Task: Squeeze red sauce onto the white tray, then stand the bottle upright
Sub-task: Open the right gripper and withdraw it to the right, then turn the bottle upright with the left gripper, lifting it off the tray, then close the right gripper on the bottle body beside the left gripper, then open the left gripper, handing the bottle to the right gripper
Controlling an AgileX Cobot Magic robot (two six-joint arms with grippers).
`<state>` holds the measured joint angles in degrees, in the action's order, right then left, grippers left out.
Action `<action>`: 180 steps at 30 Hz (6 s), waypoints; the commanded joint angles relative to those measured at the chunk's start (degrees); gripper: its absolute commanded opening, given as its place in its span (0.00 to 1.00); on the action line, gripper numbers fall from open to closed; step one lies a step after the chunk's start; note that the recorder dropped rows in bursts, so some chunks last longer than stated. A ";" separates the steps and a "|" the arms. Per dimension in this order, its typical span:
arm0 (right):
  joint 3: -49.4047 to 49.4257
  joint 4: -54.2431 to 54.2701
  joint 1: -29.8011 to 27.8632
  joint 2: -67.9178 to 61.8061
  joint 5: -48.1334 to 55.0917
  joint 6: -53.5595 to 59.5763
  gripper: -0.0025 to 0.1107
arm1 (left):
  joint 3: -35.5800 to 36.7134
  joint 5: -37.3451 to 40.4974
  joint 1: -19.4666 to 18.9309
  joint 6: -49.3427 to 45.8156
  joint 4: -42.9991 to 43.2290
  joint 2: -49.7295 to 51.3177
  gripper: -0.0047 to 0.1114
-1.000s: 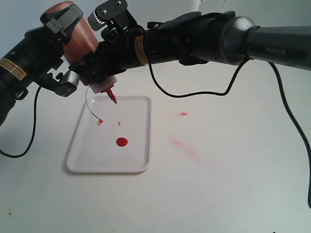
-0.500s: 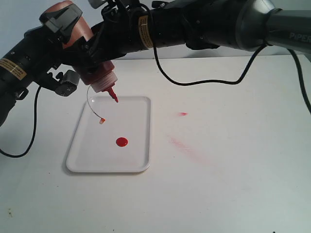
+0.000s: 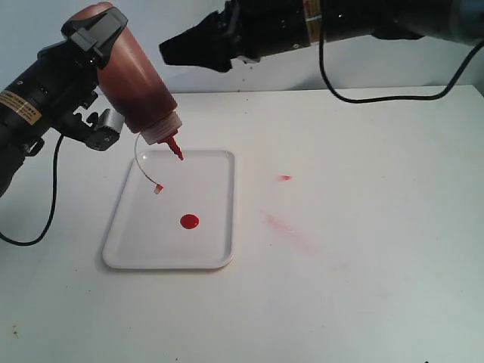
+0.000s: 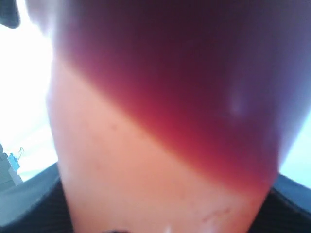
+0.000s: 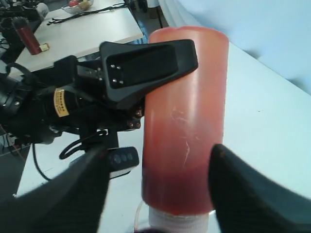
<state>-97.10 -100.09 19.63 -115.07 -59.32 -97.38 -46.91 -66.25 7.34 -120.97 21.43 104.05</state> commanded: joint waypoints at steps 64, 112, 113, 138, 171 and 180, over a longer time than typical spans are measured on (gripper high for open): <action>64.27 69.48 -15.66 28.84 2.32 74.93 0.02 | 17.19 -3.71 0.25 62.38 -14.85 2.60 0.04; 54.93 67.19 -15.55 20.65 1.62 71.42 0.02 | 7.73 -3.71 0.25 142.53 10.10 2.60 0.04; 54.93 67.06 -15.55 20.65 1.50 71.42 0.02 | 7.36 -3.71 0.25 145.04 10.91 2.60 0.04; 54.93 66.19 -12.03 20.65 0.12 70.17 0.89 | -0.07 3.51 0.25 161.61 32.94 2.60 0.04; 46.99 33.07 -1.29 20.65 6.92 57.23 0.89 | -6.04 4.87 8.94 167.77 51.16 2.72 0.04; 46.99 33.61 -0.12 20.65 6.90 57.25 0.89 | -7.97 4.42 8.94 172.38 56.83 2.72 0.04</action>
<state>-49.70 -66.84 19.01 -94.46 -51.48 -40.45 -54.21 -59.60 16.00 50.43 78.62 107.19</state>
